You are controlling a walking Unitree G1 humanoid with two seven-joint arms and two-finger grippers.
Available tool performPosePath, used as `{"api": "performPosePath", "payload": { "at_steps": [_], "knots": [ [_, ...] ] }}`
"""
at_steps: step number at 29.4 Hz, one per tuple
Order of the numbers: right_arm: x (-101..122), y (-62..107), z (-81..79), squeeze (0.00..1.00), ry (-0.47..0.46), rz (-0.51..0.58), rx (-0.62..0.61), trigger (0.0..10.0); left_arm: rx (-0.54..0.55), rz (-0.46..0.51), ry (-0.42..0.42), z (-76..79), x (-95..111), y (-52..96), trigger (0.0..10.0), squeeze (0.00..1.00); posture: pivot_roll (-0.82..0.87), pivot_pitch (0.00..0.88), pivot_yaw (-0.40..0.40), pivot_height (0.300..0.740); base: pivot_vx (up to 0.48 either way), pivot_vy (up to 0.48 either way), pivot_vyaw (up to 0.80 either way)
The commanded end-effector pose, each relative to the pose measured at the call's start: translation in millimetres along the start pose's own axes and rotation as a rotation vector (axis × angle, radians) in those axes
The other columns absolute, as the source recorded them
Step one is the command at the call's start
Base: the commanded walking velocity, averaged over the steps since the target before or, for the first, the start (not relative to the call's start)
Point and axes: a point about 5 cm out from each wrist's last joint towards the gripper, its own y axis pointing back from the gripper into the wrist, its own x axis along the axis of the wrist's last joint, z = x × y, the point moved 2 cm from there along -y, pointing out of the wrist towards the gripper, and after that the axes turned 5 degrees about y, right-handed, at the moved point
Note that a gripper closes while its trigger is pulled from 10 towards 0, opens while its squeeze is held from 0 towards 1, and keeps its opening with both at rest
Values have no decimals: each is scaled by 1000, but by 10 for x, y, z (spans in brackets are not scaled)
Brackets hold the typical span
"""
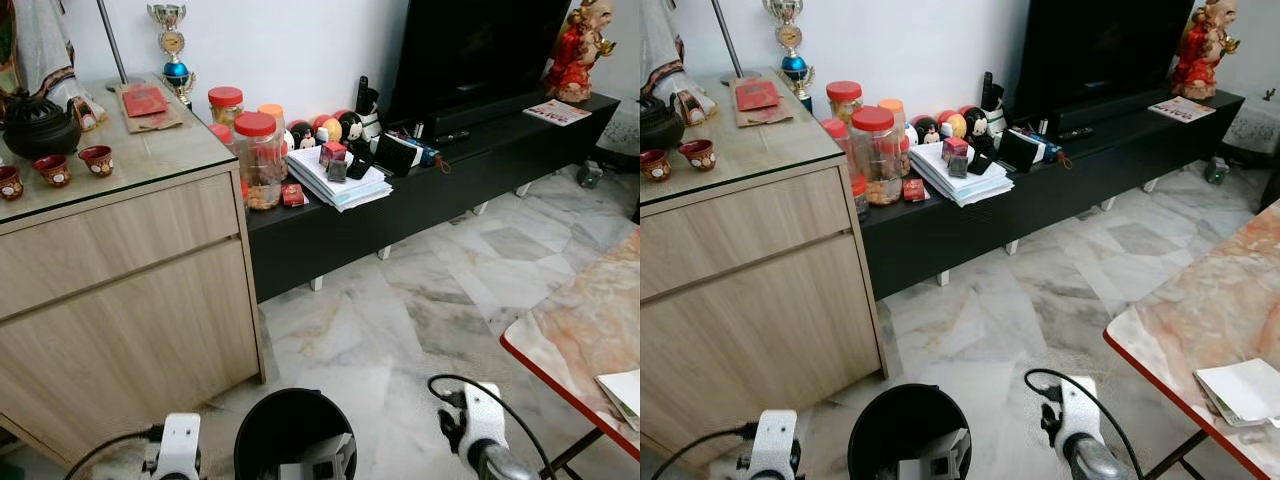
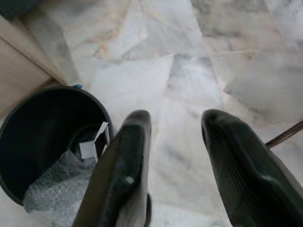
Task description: Picking trash to rubbish bin
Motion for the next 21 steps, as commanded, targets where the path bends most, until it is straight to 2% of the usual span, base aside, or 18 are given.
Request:
{"api": "performPosePath", "payload": {
  "at_steps": [1,3,5,21],
  "knots": [
    [-133,33,41,0,-29,-42,-16,10000,-9,-89,-8,-2,-216,59,10000,0,-35,9,-51,740,0,0,0],
    [-271,71,70,0,-30,-88,-33,10000,3,-160,10,-30,-390,117,10000,0,-35,9,-51,740,0,0,0],
    [-334,90,76,0,-40,-105,-38,10000,14,-191,28,-48,-468,147,10000,0,-41,7,-48,740,0,0,0],
    [-427,111,36,0,-40,-132,-22,10000,-14,-193,34,1,-430,129,10000,0,-41,0,-54,740,0,0,0]
  ]
}}
